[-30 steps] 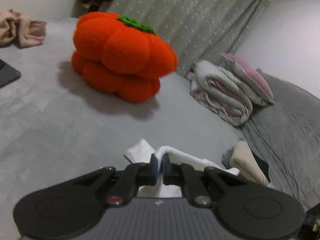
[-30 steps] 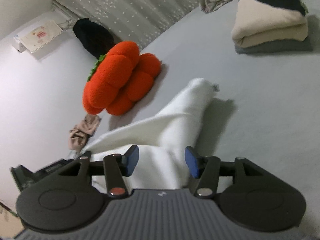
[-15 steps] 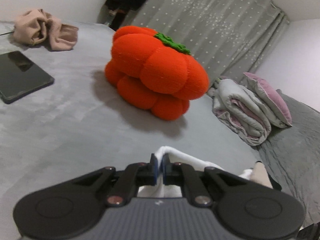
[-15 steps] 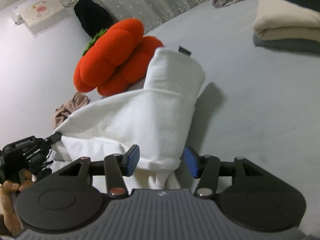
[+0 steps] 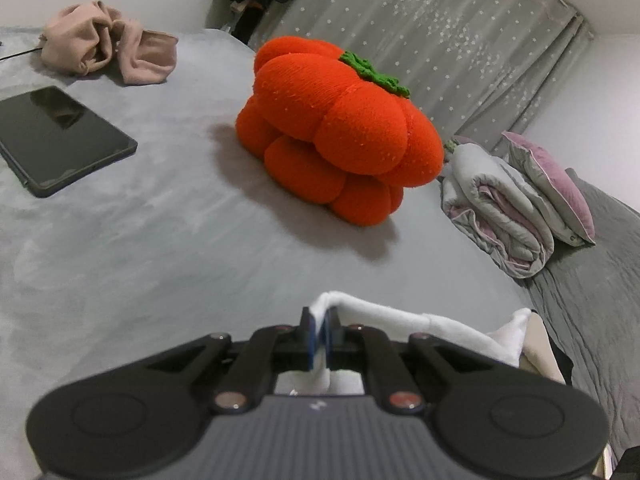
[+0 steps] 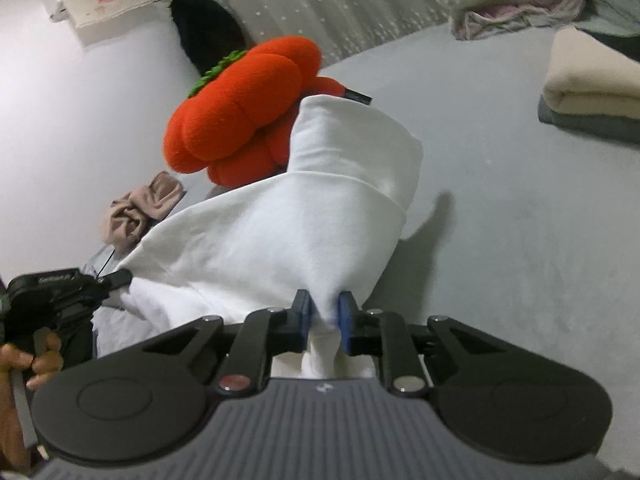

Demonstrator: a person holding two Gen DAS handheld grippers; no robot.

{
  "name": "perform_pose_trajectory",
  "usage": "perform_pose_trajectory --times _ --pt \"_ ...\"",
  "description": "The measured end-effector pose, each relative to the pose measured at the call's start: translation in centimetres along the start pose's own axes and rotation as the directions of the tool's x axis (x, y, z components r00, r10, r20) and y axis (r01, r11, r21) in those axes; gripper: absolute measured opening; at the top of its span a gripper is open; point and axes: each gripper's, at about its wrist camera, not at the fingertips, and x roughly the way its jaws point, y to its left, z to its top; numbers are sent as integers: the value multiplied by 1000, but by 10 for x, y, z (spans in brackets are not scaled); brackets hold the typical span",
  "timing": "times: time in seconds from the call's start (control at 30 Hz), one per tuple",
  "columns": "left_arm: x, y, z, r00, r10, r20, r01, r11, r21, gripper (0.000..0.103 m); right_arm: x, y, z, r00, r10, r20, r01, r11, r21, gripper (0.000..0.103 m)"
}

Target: Fold clothes

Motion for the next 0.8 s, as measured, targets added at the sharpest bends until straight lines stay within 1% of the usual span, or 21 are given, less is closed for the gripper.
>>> perform_pose_trajectory --times 0.17,0.23,0.33,0.4,0.47,0.5,0.57,0.7,0.77,0.8 --pt "-4 8 -1 999 -39 -14 39 999 -5 4 -13 8 -3 1000 -13 21 14 999 -42 15" --pt "-6 9 0 999 -38 -8 38 999 0 4 -19 12 -3 1000 -7 20 8 999 -49 2" --pt "-7 13 0 999 -33 -15 33 999 1 5 -31 20 -4 999 22 26 -20 996 -89 2" --pt "-6 14 -1 999 -22 -24 22 1000 9 5 -34 23 -5 999 21 27 -18 994 -111 2" --pt "-7 14 -3 999 -10 -36 10 1000 17 5 -33 22 -8 1000 26 9 -25 992 -120 2" --pt "-7 15 -4 999 -7 -42 8 1000 17 5 -32 21 -9 1000 27 -5 -28 992 -124 2" --pt "-7 16 -7 999 -5 -52 5 1000 17 5 -26 18 -13 998 40 -43 -44 994 -101 13" --pt "-7 16 -9 998 3 -57 -1 1000 27 5 -9 10 -15 988 120 -100 -120 993 13 13" --pt "-6 16 -10 998 7 -61 -5 1000 27 5 1 7 -16 981 152 -118 -144 987 71 20" --pt "-5 17 -10 998 10 -64 -8 1000 26 6 7 6 -17 980 157 -122 -146 985 97 30"
